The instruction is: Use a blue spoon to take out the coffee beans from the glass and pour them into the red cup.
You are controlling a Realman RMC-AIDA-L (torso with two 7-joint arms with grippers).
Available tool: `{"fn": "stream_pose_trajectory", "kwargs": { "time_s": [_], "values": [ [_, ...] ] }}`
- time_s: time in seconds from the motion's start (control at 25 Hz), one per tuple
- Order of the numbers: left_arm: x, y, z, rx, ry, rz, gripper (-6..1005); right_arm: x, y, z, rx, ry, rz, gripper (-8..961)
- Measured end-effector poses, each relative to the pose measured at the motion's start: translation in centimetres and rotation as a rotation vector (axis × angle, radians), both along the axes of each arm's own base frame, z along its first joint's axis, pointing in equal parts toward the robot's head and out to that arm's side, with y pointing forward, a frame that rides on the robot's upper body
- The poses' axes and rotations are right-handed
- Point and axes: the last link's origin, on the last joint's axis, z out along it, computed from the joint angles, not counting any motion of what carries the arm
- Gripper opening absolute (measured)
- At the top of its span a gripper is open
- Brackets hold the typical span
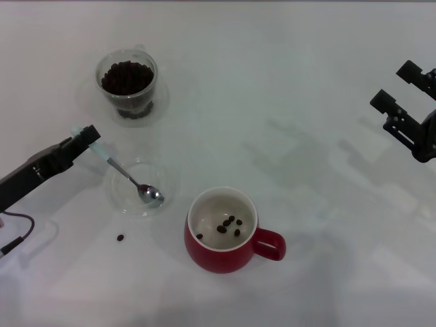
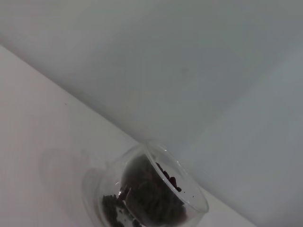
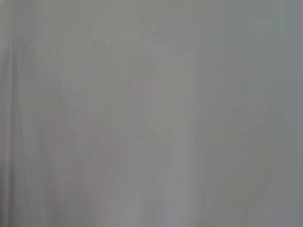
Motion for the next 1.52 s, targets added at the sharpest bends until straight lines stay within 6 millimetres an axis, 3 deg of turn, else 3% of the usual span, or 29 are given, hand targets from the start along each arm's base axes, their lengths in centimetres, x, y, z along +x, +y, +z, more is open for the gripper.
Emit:
{"fn": "stream_pose_trajectory", "kwargs": {
  "time_s": [0.24,0.56,0.96,1.12,1.24,1.52],
  "values": [
    [-0.4,-0.2,0.0,-0.005,0.012,0.011,147,0.0,0.0,0.0,-0.004,-0.001,0.001,654],
    [-1.7,-0.9,0.9,0.023,0.031,0.052,331,-0.1,0.1,-0.1,-0.006,-0.002,0.006,654],
    [-4.0,-1.0,3.7,0.134,0.168,0.071,500,-0.1,0.2,0.1,-0.010,-0.009,0.012,654],
    [-4.5,-1.1,5.6,0.227,0.289,-0.017,565,-0.1,0.3,0.2,-0.004,-0.012,0.014,654],
    [-5.3,-1.3,7.2,0.346,0.433,-0.070,556,0.0,0.3,0.2,0.003,-0.013,0.011,654],
    [-7.5,-2.4,10.1,0.613,0.670,-0.001,552,0.5,-0.2,0.7,0.054,-0.017,-0.018,654]
  ]
}}
